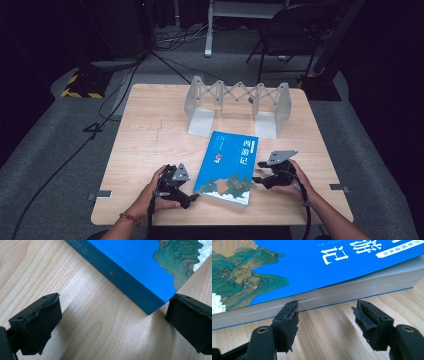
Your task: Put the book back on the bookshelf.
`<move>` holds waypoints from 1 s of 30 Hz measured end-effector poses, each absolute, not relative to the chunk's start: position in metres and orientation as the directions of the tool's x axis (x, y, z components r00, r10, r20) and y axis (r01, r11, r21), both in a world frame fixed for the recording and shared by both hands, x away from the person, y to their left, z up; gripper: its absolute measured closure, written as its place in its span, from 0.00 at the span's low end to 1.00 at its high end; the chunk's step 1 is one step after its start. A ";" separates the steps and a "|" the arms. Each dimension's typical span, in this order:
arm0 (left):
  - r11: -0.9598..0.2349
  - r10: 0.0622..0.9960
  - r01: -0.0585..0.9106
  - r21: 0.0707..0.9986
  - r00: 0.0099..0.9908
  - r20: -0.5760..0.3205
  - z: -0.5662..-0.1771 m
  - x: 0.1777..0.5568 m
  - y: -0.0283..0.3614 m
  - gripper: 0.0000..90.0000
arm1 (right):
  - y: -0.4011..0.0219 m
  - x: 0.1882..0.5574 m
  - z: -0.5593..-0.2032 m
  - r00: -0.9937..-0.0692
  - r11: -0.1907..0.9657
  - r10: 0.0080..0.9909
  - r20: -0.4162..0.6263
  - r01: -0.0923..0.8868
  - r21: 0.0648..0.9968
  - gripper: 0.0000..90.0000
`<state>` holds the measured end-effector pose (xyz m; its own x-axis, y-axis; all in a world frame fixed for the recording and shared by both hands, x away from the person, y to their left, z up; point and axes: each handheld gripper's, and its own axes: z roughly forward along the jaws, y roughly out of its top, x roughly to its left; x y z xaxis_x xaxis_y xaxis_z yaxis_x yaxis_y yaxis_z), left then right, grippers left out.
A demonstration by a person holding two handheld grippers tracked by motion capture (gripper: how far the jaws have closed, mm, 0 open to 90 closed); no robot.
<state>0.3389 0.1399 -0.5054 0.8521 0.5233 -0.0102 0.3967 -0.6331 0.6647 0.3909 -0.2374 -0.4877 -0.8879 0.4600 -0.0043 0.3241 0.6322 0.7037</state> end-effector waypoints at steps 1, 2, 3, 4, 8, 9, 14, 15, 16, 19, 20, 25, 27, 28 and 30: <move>-0.634 0.522 0.396 0.664 0.853 -0.010 -0.505 0.339 0.140 0.01 | -0.238 0.391 -0.487 -0.887 0.628 0.462 -0.004 0.324 0.708 0.39; -0.635 0.524 0.398 0.662 0.851 -0.009 -0.505 0.339 0.140 0.01 | -0.238 0.390 -0.484 -0.887 0.618 0.462 -0.005 0.317 0.720 0.40; -0.635 0.524 0.398 0.662 0.851 -0.009 -0.505 0.339 0.140 0.01 | -0.238 0.390 -0.484 -0.887 0.618 0.462 -0.005 0.317 0.720 0.40; -0.636 0.527 0.400 0.660 0.850 -0.008 -0.505 0.338 0.140 0.01 | -0.238 0.389 -0.483 -0.887 0.613 0.462 -0.001 0.319 0.723 0.40; -0.641 0.538 0.414 0.646 0.843 -0.007 -0.503 0.338 0.140 0.01 | -0.237 0.389 -0.477 -0.889 0.616 0.457 -0.010 0.309 0.724 0.40; -0.641 0.538 0.414 0.646 0.843 -0.007 -0.503 0.338 0.140 0.02 | -0.237 0.389 -0.477 -0.889 0.616 0.457 -0.010 0.309 0.724 0.40; -0.653 0.510 0.394 0.647 0.860 -0.008 -0.498 0.333 0.143 0.16 | -0.237 0.389 -0.474 -0.894 0.593 0.449 0.016 0.310 0.743 0.46; -0.660 0.510 0.385 0.645 0.860 0.009 -0.497 0.332 0.143 0.18 | -0.237 0.389 -0.474 -0.895 0.597 0.446 0.010 0.306 0.741 0.46; -0.653 0.509 0.383 0.653 0.861 0.004 -0.496 0.332 0.142 0.17 | -0.237 0.389 -0.474 -0.897 0.602 0.442 0.010 0.305 0.738 0.47; -0.634 0.508 0.370 0.680 0.861 0.005 -0.489 0.328 0.140 0.18 | -0.229 0.386 -0.480 -0.920 0.667 0.391 -0.024 0.266 0.696 0.46; -0.631 0.505 0.365 0.684 0.863 0.005 -0.488 0.327 0.139 0.18 | -0.226 0.384 -0.482 -0.924 0.681 0.380 -0.036 0.253 0.687 0.46; -0.627 0.491 0.341 0.701 0.871 0.015 -0.482 0.321 0.131 0.18 | -0.226 0.381 -0.477 -0.922 0.638 0.387 -0.023 0.250 0.728 0.46; -0.627 0.484 0.331 0.705 0.875 0.019 -0.481 0.320 0.128 0.18 | -0.225 0.380 -0.476 -0.922 0.636 0.387 -0.024 0.248 0.730 0.46; -0.625 0.481 0.326 0.709 0.876 0.021 -0.480 0.319 0.127 0.18 | -0.225 0.379 -0.476 -0.921 0.634 0.388 -0.023 0.249 0.732 0.46; -0.623 0.472 0.315 0.716 0.881 0.023 -0.478 0.317 0.124 0.18 | -0.224 0.378 -0.475 -0.922 0.622 0.388 -0.011 0.253 0.741 0.46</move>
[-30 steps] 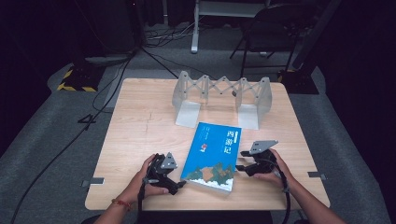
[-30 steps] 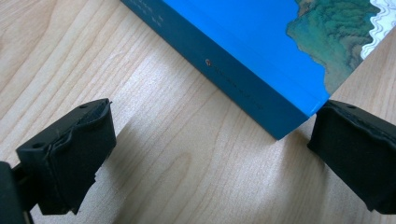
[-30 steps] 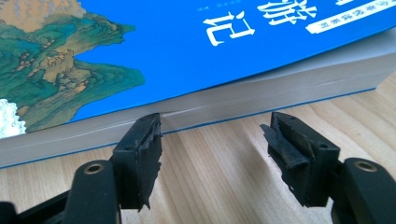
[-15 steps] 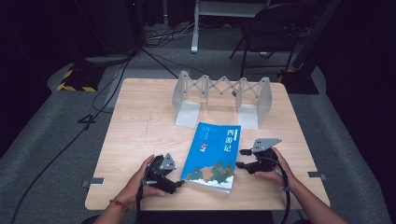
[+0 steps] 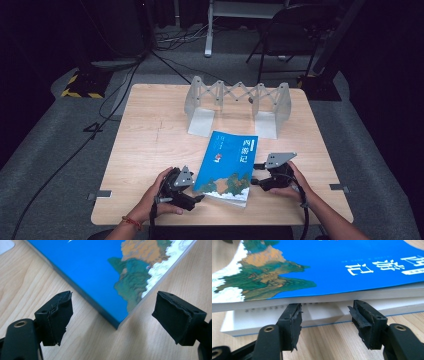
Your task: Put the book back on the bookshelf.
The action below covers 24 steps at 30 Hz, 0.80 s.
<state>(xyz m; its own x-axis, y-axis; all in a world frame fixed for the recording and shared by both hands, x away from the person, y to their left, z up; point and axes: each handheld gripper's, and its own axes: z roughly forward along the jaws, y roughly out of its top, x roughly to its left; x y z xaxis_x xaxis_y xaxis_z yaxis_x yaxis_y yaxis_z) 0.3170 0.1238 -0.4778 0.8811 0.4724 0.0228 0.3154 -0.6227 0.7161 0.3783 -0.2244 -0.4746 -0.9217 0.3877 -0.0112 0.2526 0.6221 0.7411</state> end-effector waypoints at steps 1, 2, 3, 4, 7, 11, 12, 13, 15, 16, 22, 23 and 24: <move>-0.619 0.471 0.315 0.719 0.882 0.019 -0.477 0.316 0.122 0.18 | -0.224 0.378 -0.474 -0.921 0.618 0.390 -0.011 0.253 0.744 0.46; -0.619 0.464 0.310 0.722 0.886 0.017 -0.476 0.315 0.120 0.18 | -0.224 0.378 -0.473 -0.920 0.612 0.392 -0.006 0.256 0.749 0.45; -0.625 0.458 0.301 0.720 0.888 0.027 -0.475 0.314 0.117 0.18 | -0.223 0.377 -0.472 -0.919 0.606 0.393 -0.004 0.256 0.753 0.45; -0.625 0.458 0.301 0.720 0.888 0.027 -0.475 0.314 0.117 0.18 | -0.223 0.377 -0.472 -0.919 0.606 0.393 -0.004 0.256 0.753 0.45; -0.631 0.448 0.290 0.719 0.893 0.033 -0.475 0.314 0.110 0.18 | -0.222 0.376 -0.468 -0.916 0.587 0.401 -0.003 0.254 0.769 0.45; -0.646 0.432 0.282 0.709 0.901 0.036 -0.475 0.313 0.100 0.18 | -0.216 0.376 -0.461 -0.911 0.574 0.412 0.003 0.262 0.776 0.44; -0.646 0.432 0.282 0.709 0.901 0.036 -0.475 0.313 0.100 0.18 | -0.216 0.376 -0.461 -0.911 0.574 0.412 0.003 0.262 0.776 0.44; -0.654 0.424 0.267 0.708 0.904 0.050 -0.476 0.313 0.098 0.18 | -0.215 0.376 -0.461 -0.911 0.576 0.412 0.001 0.262 0.774 0.44; -0.662 0.418 0.258 0.704 0.906 0.061 -0.476 0.312 0.095 0.18 | -0.211 0.375 -0.460 -0.911 0.585 0.413 -0.007 0.259 0.768 0.44; -0.663 0.413 0.256 0.704 0.909 0.057 -0.476 0.312 0.094 0.18 | -0.209 0.375 -0.460 -0.912 0.584 0.409 -0.008 0.256 0.770 0.44; -0.666 0.400 0.232 0.709 0.913 0.077 -0.473 0.310 0.079 0.18 | -0.207 0.375 -0.456 -0.910 0.571 0.415 -0.002 0.259 0.779 0.44; -0.658 0.404 0.234 0.716 0.912 0.073 -0.472 0.310 0.077 0.18 | -0.207 0.375 -0.455 -0.909 0.565 0.416 -0.002 0.258 0.784 0.44; -0.651 0.406 0.238 0.721 0.912 0.065 -0.471 0.310 0.075 0.19 | -0.207 0.376 -0.453 -0.909 0.561 0.416 -0.002 0.255 0.787 0.44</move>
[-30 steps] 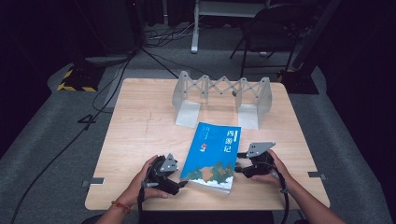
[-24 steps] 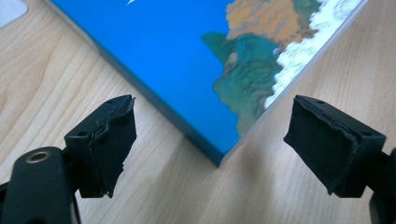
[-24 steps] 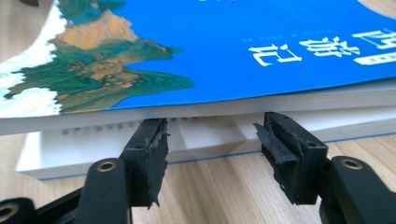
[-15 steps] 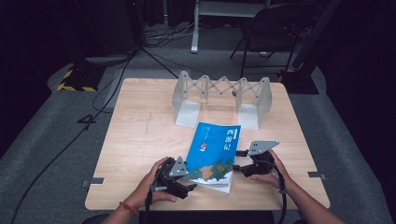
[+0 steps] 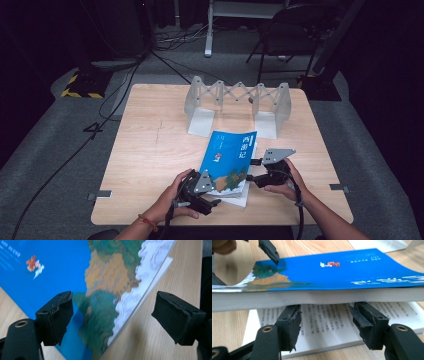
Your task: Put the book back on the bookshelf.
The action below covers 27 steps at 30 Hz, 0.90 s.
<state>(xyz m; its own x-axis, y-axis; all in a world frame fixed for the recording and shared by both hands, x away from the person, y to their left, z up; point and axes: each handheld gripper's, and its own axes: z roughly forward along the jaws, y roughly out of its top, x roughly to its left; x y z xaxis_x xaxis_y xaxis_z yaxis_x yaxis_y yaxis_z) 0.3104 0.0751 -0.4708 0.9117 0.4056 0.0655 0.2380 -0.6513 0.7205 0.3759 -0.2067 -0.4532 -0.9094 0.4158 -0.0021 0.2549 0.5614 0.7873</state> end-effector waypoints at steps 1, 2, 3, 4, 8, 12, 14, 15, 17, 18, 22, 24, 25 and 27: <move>-0.651 0.406 0.238 0.721 0.912 0.066 -0.470 0.309 0.073 0.19 | -0.206 0.376 -0.452 -0.908 0.556 0.419 0.004 0.260 0.789 0.44; -0.654 0.405 0.229 0.721 0.911 0.077 -0.471 0.309 0.071 0.19 | -0.205 0.376 -0.451 -0.908 0.553 0.420 0.004 0.260 0.792 0.44; -0.654 0.405 0.229 0.721 0.911 0.077 -0.471 0.309 0.071 0.19 | -0.205 0.376 -0.450 -0.908 0.552 0.419 0.000 0.255 0.794 0.44; -0.652 0.412 0.233 0.721 0.908 0.079 -0.471 0.309 0.070 0.19 | -0.204 0.376 -0.448 -0.908 0.551 0.419 -0.002 0.253 0.795 0.44; -0.650 0.423 0.220 0.728 0.900 0.106 -0.471 0.308 0.060 0.20 | -0.199 0.376 -0.442 -0.900 0.539 0.435 -0.002 0.259 0.802 0.44; -0.625 0.436 0.226 0.747 0.895 0.094 -0.468 0.308 0.057 0.22 | -0.194 0.376 -0.437 -0.899 0.537 0.437 -0.011 0.251 0.806 0.44; -0.604 0.444 0.232 0.763 0.892 0.080 -0.467 0.309 0.058 0.26 | -0.192 0.376 -0.435 -0.898 0.537 0.440 -0.015 0.249 0.806 0.44; -0.588 0.455 0.245 0.771 0.888 0.065 -0.466 0.310 0.057 0.28 | -0.191 0.376 -0.434 -0.898 0.534 0.440 -0.014 0.249 0.808 0.44; -0.584 0.460 0.246 0.773 0.885 0.066 -0.466 0.311 0.056 0.30 | -0.191 0.376 -0.434 -0.897 0.529 0.443 -0.014 0.249 0.811 0.44; -0.586 0.463 0.245 0.772 0.884 0.070 -0.466 0.311 0.056 0.30 | -0.190 0.376 -0.434 -0.896 0.528 0.443 -0.013 0.249 0.812 0.44; -0.583 0.483 0.256 0.771 0.872 0.076 -0.467 0.313 0.057 0.32 | -0.188 0.377 -0.432 -0.896 0.528 0.443 -0.016 0.246 0.813 0.44; -0.580 0.488 0.256 0.773 0.869 0.079 -0.467 0.313 0.058 0.33 | -0.188 0.378 -0.432 -0.899 0.529 0.438 -0.019 0.241 0.813 0.44; -0.576 0.494 0.262 0.774 0.866 0.075 -0.467 0.313 0.058 0.33 | -0.187 0.379 -0.431 -0.899 0.526 0.438 -0.015 0.243 0.815 0.44; -0.576 0.497 0.257 0.776 0.864 0.082 -0.467 0.314 0.058 0.34 | -0.186 0.379 -0.430 -0.901 0.527 0.435 -0.016 0.239 0.816 0.44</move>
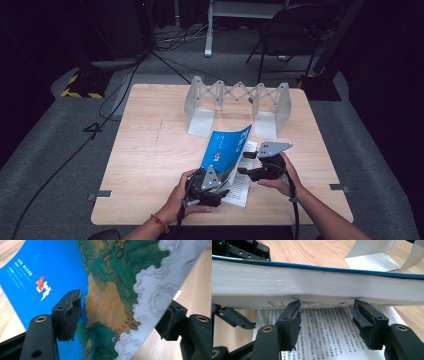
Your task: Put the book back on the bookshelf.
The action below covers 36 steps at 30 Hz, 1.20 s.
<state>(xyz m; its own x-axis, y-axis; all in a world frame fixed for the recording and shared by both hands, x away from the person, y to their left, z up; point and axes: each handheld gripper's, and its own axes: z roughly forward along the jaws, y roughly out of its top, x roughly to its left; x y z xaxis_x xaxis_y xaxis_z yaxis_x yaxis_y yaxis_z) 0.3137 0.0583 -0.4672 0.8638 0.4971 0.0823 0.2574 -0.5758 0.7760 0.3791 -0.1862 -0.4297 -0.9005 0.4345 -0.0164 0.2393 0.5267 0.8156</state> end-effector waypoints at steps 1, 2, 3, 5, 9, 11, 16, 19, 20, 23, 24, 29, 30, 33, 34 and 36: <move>-0.571 0.498 0.258 0.779 0.863 0.079 -0.467 0.314 0.059 0.34 | -0.186 0.379 -0.429 -0.900 0.527 0.435 -0.017 0.239 0.816 0.44; -0.565 0.502 0.259 0.783 0.861 0.078 -0.467 0.314 0.059 0.36 | -0.185 0.380 -0.429 -0.902 0.527 0.432 -0.019 0.236 0.817 0.44; -0.559 0.502 0.259 0.788 0.862 0.073 -0.467 0.314 0.059 0.37 | -0.185 0.381 -0.429 -0.902 0.526 0.432 -0.016 0.237 0.817 0.44; -0.566 0.495 0.245 0.787 0.864 0.087 -0.466 0.314 0.059 0.39 | -0.185 0.381 -0.429 -0.902 0.523 0.431 -0.013 0.238 0.819 0.44; -0.569 0.487 0.225 0.791 0.867 0.103 -0.464 0.312 0.061 0.47 | -0.184 0.383 -0.429 -0.902 0.518 0.432 -0.007 0.241 0.821 0.44; -0.571 0.482 0.218 0.792 0.869 0.108 -0.464 0.311 0.061 0.49 | -0.184 0.383 -0.429 -0.903 0.517 0.430 -0.002 0.244 0.821 0.44; -0.589 0.471 0.181 0.787 0.869 0.153 -0.462 0.307 0.064 0.61 | -0.184 0.384 -0.430 -0.903 0.517 0.430 -0.003 0.244 0.820 0.44; -0.576 0.476 0.179 0.798 0.867 0.149 -0.460 0.307 0.067 0.66 | -0.185 0.384 -0.430 -0.902 0.512 0.432 0.003 0.249 0.822 0.44; -0.564 0.479 0.177 0.806 0.865 0.146 -0.460 0.307 0.070 0.66 | -0.185 0.385 -0.430 -0.902 0.514 0.432 0.003 0.249 0.821 0.44; -0.540 0.492 0.181 0.822 0.860 0.134 -0.458 0.307 0.074 0.73 | -0.187 0.385 -0.431 -0.901 0.513 0.433 0.006 0.252 0.820 0.45; -0.530 0.494 0.181 0.828 0.860 0.129 -0.459 0.308 0.075 0.74 | -0.188 0.385 -0.431 -0.901 0.513 0.433 0.007 0.253 0.820 0.45; -0.489 0.508 0.193 0.851 0.856 0.097 -0.457 0.310 0.083 0.80 | -0.190 0.385 -0.432 -0.902 0.513 0.431 0.007 0.251 0.821 0.45; -0.486 0.512 0.191 0.853 0.853 0.100 -0.456 0.312 0.085 0.82 | -0.191 0.385 -0.432 -0.904 0.511 0.428 0.008 0.250 0.823 0.45; -0.468 0.529 0.215 0.857 0.845 0.077 -0.456 0.315 0.091 0.85 | -0.193 0.385 -0.434 -0.905 0.512 0.425 0.018 0.256 0.820 0.45; -0.469 0.527 0.216 0.856 0.847 0.075 -0.457 0.317 0.095 0.86 | -0.194 0.384 -0.435 -0.906 0.511 0.423 0.018 0.255 0.820 0.45; -0.474 0.526 0.219 0.853 0.847 0.075 -0.458 0.318 0.099 0.86 | -0.196 0.383 -0.437 -0.914 0.509 0.405 0.029 0.251 0.823 0.46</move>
